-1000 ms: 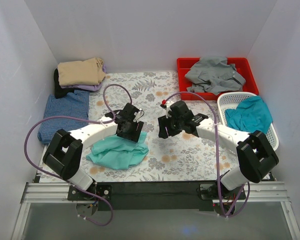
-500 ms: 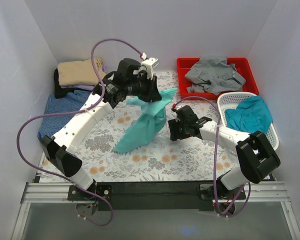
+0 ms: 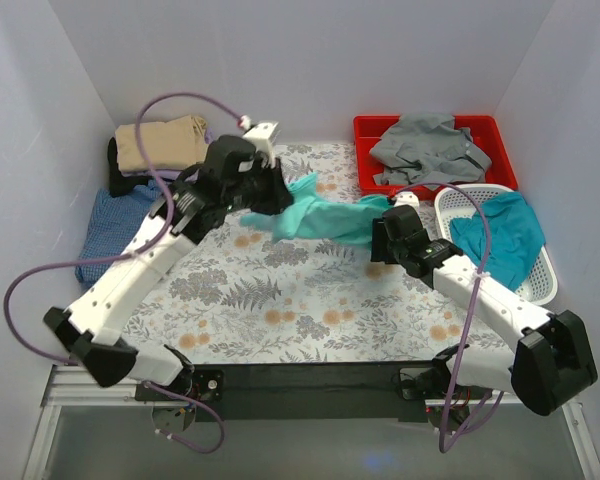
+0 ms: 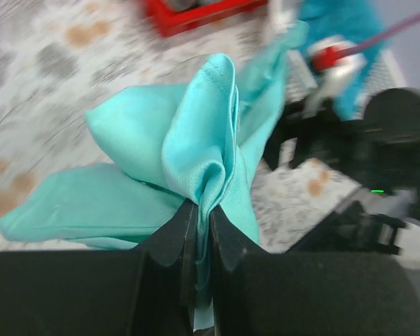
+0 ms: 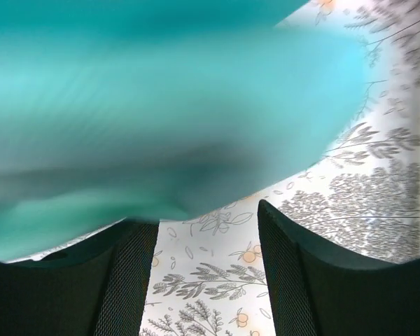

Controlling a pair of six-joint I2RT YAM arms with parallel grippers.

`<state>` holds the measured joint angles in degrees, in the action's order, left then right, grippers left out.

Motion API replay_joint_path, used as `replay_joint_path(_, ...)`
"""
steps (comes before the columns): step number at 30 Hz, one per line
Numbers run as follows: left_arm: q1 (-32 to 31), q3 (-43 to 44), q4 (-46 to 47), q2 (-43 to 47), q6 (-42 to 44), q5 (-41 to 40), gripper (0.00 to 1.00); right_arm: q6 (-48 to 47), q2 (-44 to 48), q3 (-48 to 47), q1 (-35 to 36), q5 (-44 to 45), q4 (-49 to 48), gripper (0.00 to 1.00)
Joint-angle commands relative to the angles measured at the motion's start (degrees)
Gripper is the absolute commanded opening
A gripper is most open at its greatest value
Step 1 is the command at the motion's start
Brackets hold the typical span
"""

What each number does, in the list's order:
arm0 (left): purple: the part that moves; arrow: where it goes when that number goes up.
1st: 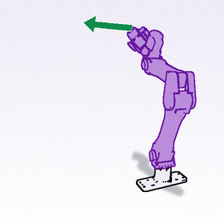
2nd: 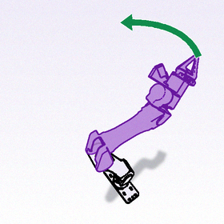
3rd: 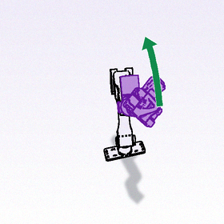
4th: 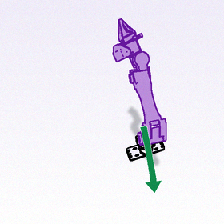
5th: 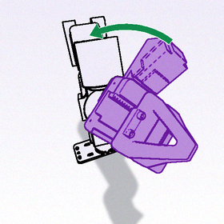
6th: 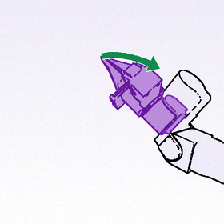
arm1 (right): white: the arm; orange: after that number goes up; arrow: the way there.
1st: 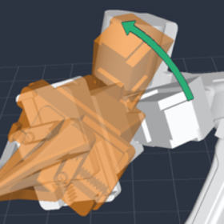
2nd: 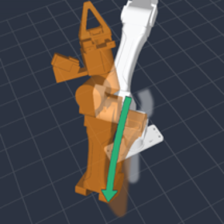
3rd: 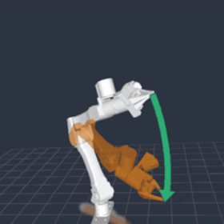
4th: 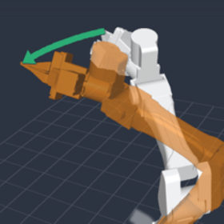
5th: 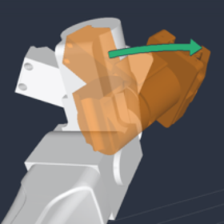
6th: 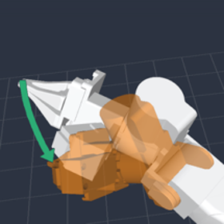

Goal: Fold and stack the t-shirts
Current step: Flatten the tshirt out

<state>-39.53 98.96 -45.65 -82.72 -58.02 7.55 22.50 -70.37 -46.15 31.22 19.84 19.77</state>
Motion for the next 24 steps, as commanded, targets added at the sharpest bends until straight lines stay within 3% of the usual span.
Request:
replay_joint_path(1,1.3,-14.6,-5.2,11.8,-8.1,-28.4,0.07,-0.9,4.3,-0.3,-0.3,7.4,0.4,0.64)
replay_joint_path(3,1.8,-21.9,-5.9,14.8,-12.0,-32.7,0.36,-2.4,6.2,-1.0,-0.5,8.2,1.0,0.64)
replay_joint_path(4,2.0,-24.6,-6.6,15.0,-13.8,-33.2,0.72,-3.0,6.7,-1.3,-0.5,8.2,1.1,0.65)
replay_joint_path(5,1.9,-29.1,-6.8,15.0,-15.3,-33.3,0.76,-3.3,7.4,-1.7,-0.5,8.5,1.5,0.65)
replay_joint_path(7,2.1,-31.6,-7.1,14.3,-19.3,-34.1,0.8,-3.8,7.7,-1.9,-0.6,9.1,2.6,0.65)
replay_joint_path(16,2.4,-31.4,-2.8,5.9,-15.0,-36.9,0.84,-7.1,-1.9,-0.5,-2.8,-3.9,-4.3,0.66)
replay_joint_path(24,10.5,-33.9,4.4,-0.4,-12.1,-26.9,0.84,-12.3,-15.8,-9.6,-5.6,-22.9,-11.5,0.67)
